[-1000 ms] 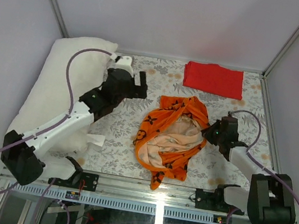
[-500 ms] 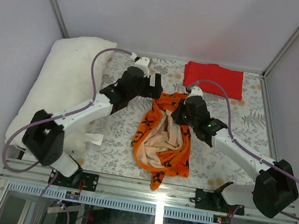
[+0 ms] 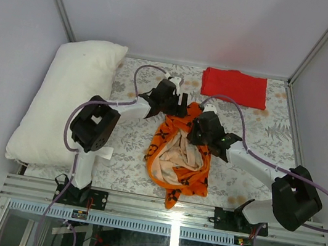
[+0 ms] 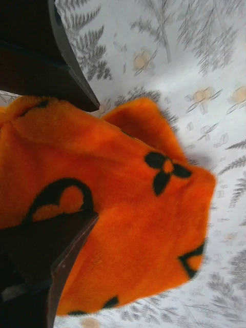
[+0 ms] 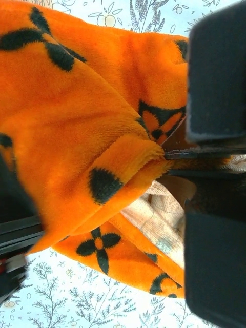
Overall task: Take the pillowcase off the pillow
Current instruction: Move the pillow to the center of the board, then fold the pillowcase.
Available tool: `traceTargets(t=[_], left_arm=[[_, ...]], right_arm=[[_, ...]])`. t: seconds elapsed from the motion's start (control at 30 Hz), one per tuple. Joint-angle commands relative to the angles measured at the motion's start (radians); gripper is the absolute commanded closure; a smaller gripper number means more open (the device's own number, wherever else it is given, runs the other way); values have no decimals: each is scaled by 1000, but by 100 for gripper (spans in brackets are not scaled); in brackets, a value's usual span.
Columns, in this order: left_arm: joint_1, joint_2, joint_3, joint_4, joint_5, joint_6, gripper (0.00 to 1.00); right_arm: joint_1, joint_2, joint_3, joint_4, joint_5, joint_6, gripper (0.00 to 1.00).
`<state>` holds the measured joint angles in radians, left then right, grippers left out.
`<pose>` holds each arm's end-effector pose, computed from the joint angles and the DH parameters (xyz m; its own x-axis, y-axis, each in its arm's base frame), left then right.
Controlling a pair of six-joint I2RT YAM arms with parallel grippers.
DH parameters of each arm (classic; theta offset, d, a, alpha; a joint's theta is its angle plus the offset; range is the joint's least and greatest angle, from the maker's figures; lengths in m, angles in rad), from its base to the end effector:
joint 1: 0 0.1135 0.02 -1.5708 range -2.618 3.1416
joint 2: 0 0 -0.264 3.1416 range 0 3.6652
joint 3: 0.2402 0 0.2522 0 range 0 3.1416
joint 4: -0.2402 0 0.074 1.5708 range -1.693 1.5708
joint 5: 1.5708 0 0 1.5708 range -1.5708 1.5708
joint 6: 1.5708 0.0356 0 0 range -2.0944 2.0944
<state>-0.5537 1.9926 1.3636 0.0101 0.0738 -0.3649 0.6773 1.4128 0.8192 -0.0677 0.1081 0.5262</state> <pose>0.3819 -0.2392 0.1952 -0.6663 -0.0065 -0.7456 0.3615 0.8718 -0.3306 0.2373 0.1859 0.2197 -0.6934 0.0831 -0.7157 -0.2410 0.9094 0.3391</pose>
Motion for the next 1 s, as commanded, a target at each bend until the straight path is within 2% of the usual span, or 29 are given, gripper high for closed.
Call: traceTargets(t=[0.0, 0.1, 0.13, 0.23, 0.33, 0.47, 0.6, 0.7, 0.87, 0.97], left_arm=[[1, 6, -38, 173, 224, -24, 43], [6, 15, -17, 139, 273, -7, 93], [19, 5, -25, 135, 262, -12, 99], [99, -92, -143, 208, 238, -84, 100], [223, -259, -338, 294, 217, -172, 100], [297, -539, -626, 342, 58, -211, 100], [283, -784, -792, 301, -63, -234, 100], [260, -891, -845, 227, -147, -247, 100], [242, -1011, -933, 162, -176, -254, 100], [242, -1053, -983, 153, -173, -270, 100]], right_arm=[[13, -23, 9, 39, -53, -6, 91], [13, -39, 1, 42, -86, -11, 47], [13, -48, 0, 36, -92, -16, 37], [13, -95, 5, -2, -95, -32, 13], [12, -169, 26, -53, -87, -65, 1], [-19, -270, 38, -53, -115, -66, 1], [-122, -305, 37, -5, -314, 12, 1], [-189, -291, 13, 16, -377, 75, 1], [-310, -259, -58, -101, -351, 142, 0], [-382, -283, -190, -57, -435, 219, 10]])
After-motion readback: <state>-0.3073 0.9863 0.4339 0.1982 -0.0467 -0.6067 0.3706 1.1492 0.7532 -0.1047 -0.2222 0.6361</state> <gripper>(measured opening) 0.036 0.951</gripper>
